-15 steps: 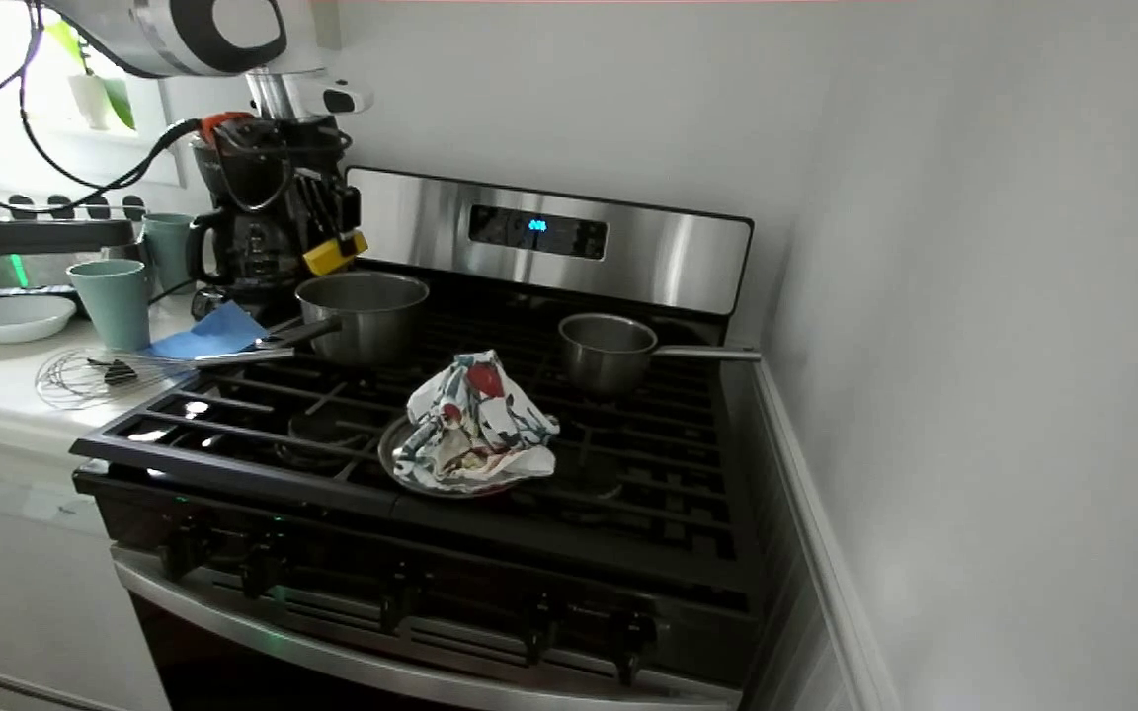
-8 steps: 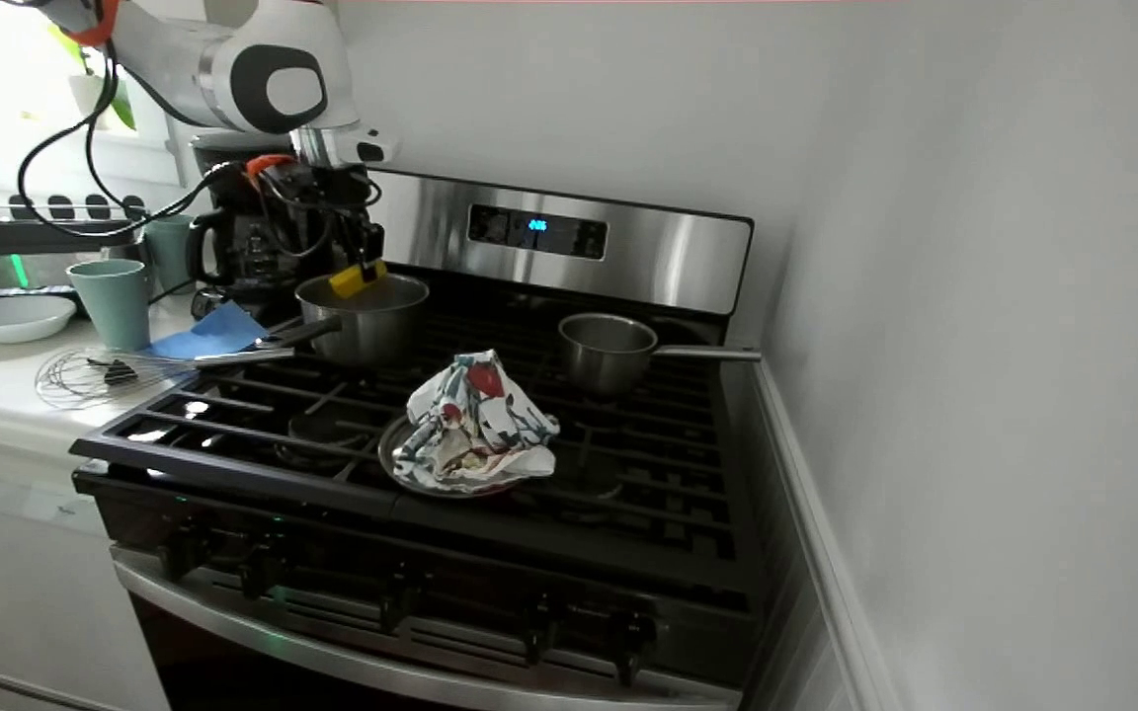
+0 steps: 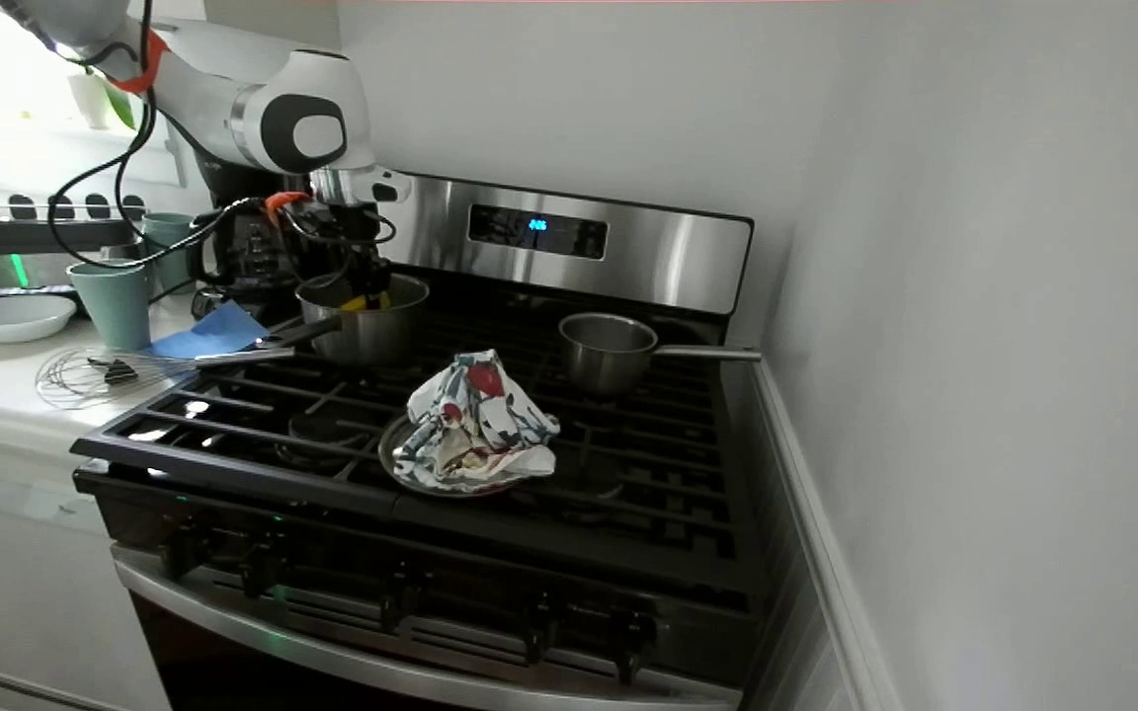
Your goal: Pour the water from the blue cup into the larger pot then put the yellow block in the same pot
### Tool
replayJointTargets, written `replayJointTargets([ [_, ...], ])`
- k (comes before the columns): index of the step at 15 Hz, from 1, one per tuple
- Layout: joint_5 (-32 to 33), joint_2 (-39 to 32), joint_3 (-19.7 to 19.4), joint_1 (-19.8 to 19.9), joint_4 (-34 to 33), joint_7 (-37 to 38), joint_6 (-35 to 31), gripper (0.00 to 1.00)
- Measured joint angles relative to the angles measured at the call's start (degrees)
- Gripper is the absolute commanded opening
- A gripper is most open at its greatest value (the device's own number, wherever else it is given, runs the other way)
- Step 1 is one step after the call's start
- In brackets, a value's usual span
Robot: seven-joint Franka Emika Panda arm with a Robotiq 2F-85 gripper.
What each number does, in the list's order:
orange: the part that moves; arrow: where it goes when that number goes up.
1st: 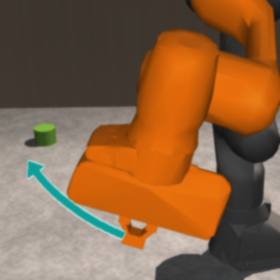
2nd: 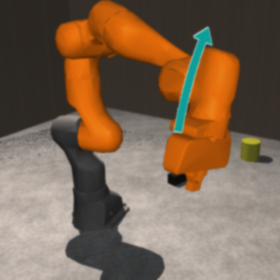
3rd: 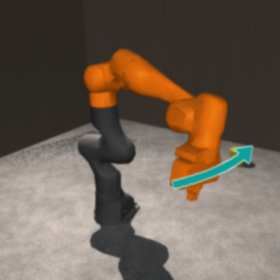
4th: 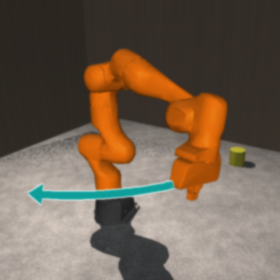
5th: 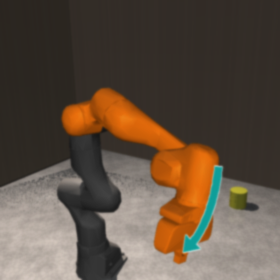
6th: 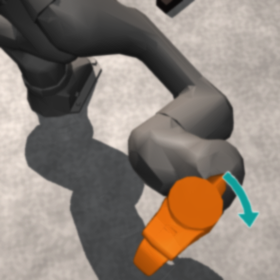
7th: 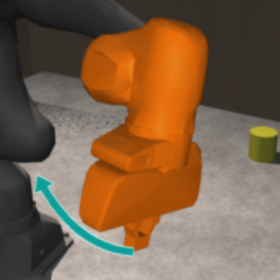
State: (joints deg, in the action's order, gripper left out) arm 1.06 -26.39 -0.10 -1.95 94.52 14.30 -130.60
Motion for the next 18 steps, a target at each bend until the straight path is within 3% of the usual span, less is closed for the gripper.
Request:
replayJointTargets([
  [8,0.0,-2.7,-0.1,0.2,-0.9,-1.1,3.1,0.08],
  [9,0.0,-2.9,-0.1,0.2,-1.2,-1.1,3.4,0.13],
  [10,0.0,-3.0,-0.1,0.2,-1.4,-1.1,3.6,0.56],
  [11,0.0,-3.2,-0.1,0.2,-1.7,-1.1,4.0,0.57],
  [17,0.0,-3.2,-0.4,0.2,-2.8,-1.1,4.3,0.98],
  [18,0.0,-3.0,-0.4,0.2,-3.1,-1.1,4.3,1.00],
])
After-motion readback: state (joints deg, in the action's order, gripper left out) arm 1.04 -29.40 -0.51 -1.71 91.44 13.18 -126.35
